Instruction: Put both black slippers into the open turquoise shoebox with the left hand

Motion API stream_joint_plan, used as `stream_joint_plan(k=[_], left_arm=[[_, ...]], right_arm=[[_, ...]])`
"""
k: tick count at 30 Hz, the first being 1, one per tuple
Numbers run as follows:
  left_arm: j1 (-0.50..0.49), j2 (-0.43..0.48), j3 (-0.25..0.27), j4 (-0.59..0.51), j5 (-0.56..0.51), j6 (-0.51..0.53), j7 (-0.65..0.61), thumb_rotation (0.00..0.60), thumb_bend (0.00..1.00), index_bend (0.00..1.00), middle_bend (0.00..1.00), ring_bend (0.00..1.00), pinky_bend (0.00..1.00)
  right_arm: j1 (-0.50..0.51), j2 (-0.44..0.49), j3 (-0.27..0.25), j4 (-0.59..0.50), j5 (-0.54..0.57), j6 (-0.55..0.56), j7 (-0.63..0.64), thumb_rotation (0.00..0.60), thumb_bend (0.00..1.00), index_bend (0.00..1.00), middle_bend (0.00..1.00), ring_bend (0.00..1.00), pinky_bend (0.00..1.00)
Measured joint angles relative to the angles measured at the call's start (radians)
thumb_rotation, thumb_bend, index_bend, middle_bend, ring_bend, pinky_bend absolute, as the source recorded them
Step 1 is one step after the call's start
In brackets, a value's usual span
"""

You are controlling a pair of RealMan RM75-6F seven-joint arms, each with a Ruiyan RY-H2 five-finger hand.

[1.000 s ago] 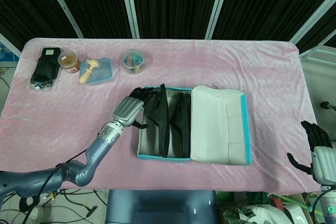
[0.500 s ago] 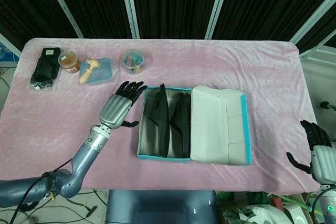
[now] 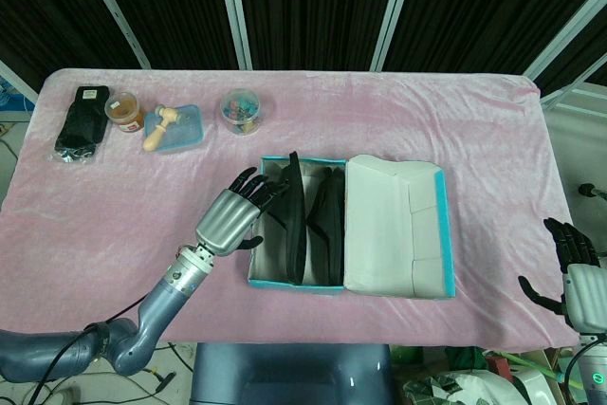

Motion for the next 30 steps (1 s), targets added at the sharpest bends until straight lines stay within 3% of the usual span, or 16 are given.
stream_joint_plan(k=[8,11,15,26,30], left_arm=[[-0.021,-0.021,-0.008,0.0,-0.046,-0.067,0.013,0.6,0.0,0.14,0.21,0.14,0.12],[-0.028,-0.02,-0.008,-0.015,-0.05,-0.094,-0.013,0.597,0.08,0.13,0.21,0.14,0.12],[-0.036,0.004,-0.006,-0.042,-0.047,-0.125,-0.048,0.534,0.17,0.12,0.21,0.14,0.12],[-0.041,0.03,0.003,-0.071,-0.046,-0.152,-0.064,0.534,0.18,0.1,0.21,0.14,0.12],[-0.047,0.029,0.005,-0.066,-0.078,-0.17,-0.041,0.532,0.23,0.08,0.2,0.14,0.12]], right_arm=[[-0.004,-0.001,-0.001,0.002,-0.001,0.005,0.004,0.6,0.18,0.0,0.06,0.0,0.07],[-0.004,-0.001,-0.001,0.003,0.0,0.004,0.004,0.6,0.18,0.0,0.06,0.0,0.07],[-0.005,-0.001,-0.001,0.004,0.002,0.002,0.005,0.6,0.18,0.0,0.06,0.0,0.07],[-0.001,-0.004,-0.001,0.011,0.002,-0.005,0.01,0.6,0.18,0.0,0.06,0.0,0.07],[-0.002,-0.004,0.0,0.012,0.003,-0.004,0.011,0.6,0.18,0.0,0.06,0.0,0.07]])
